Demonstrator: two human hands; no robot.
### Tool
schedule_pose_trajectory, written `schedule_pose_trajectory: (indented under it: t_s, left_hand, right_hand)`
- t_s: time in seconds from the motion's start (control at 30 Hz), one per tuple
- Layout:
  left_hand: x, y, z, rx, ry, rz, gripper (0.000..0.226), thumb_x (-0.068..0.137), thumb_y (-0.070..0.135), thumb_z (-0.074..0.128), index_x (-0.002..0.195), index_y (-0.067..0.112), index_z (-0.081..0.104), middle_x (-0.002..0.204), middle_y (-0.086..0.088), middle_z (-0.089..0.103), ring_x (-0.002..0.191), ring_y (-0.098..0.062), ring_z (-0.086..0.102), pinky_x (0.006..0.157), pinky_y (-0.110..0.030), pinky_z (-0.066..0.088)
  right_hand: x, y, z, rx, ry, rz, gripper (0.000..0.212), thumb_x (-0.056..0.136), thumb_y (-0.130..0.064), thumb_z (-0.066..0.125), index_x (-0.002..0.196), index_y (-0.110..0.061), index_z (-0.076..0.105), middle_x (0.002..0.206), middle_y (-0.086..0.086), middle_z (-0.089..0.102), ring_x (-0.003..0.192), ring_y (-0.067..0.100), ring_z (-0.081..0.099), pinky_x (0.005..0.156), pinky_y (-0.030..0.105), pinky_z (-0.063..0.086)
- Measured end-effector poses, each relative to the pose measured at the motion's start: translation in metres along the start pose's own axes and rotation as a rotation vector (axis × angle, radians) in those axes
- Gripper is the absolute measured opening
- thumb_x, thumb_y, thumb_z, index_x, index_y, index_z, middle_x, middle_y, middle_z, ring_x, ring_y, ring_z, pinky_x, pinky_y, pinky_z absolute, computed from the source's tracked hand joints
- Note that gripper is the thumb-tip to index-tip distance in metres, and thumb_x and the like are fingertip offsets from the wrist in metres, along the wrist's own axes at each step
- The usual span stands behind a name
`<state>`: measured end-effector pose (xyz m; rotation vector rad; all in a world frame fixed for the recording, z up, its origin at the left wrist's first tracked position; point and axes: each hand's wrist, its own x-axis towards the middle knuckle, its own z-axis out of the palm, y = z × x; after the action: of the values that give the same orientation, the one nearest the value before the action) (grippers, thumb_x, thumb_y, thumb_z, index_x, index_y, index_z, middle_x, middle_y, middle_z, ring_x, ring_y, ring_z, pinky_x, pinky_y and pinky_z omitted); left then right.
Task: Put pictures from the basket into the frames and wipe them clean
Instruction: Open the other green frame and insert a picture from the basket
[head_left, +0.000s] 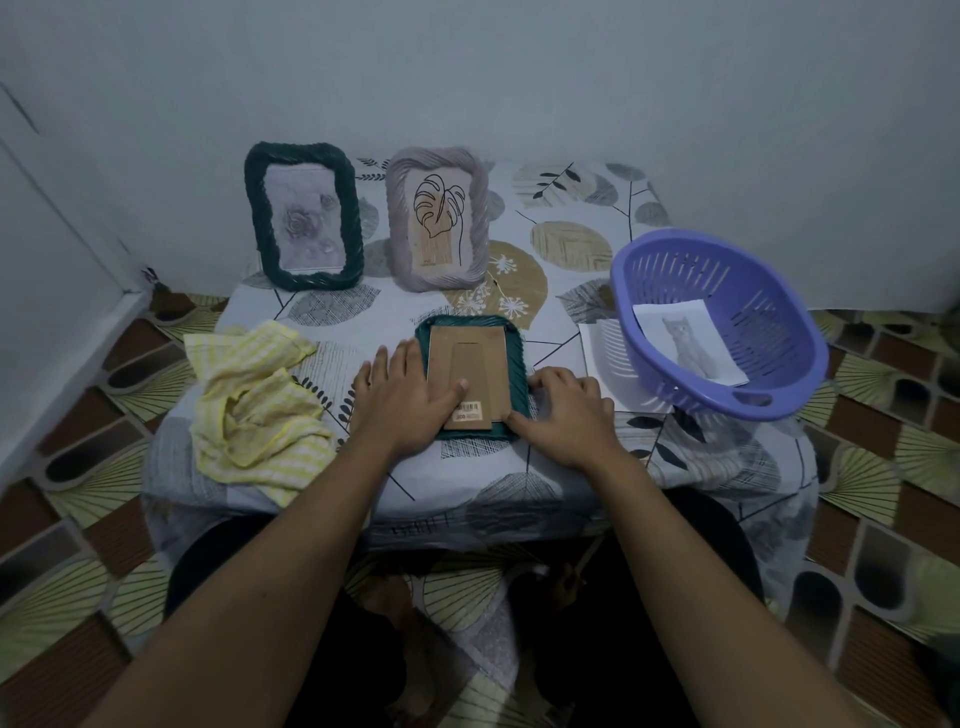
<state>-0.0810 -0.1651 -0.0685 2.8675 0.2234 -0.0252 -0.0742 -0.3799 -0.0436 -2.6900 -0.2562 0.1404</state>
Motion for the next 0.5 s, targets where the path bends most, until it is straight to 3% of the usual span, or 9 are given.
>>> schedule_pose_trajectory:
  t_s: [0.33,0.5]
  left_hand:
    - [-0.002,0.001,-0.002,-0.015,0.006,0.001,0.094,0.092,0.076,0.021,0.159,0.012,0.003,0.167,-0.006,0.007,0.153,-0.028,0.004,0.123,-0.048,0.002]
    - [-0.002,0.002,-0.003,-0.024,0.009,0.002,0.094,0.092,0.076,0.022,0.159,0.012,0.004,0.167,-0.006,0.008,0.153,-0.028,0.004,0.123,-0.048,0.003]
  right_hand:
    - [-0.001,-0.006,0.007,0.058,0.013,0.057,0.036,0.089,-0.045,0.052,0.121,-0.028,0.047,0.14,-0.006,0.044,0.122,0.023,0.032,0.087,0.039,0.022]
    - [-0.001,-0.014,0.011,0.116,0.024,0.144,0.037,0.09,-0.04,0.049,0.125,-0.029,0.046,0.143,-0.007,0.042,0.127,0.022,0.029,0.094,0.042,0.022]
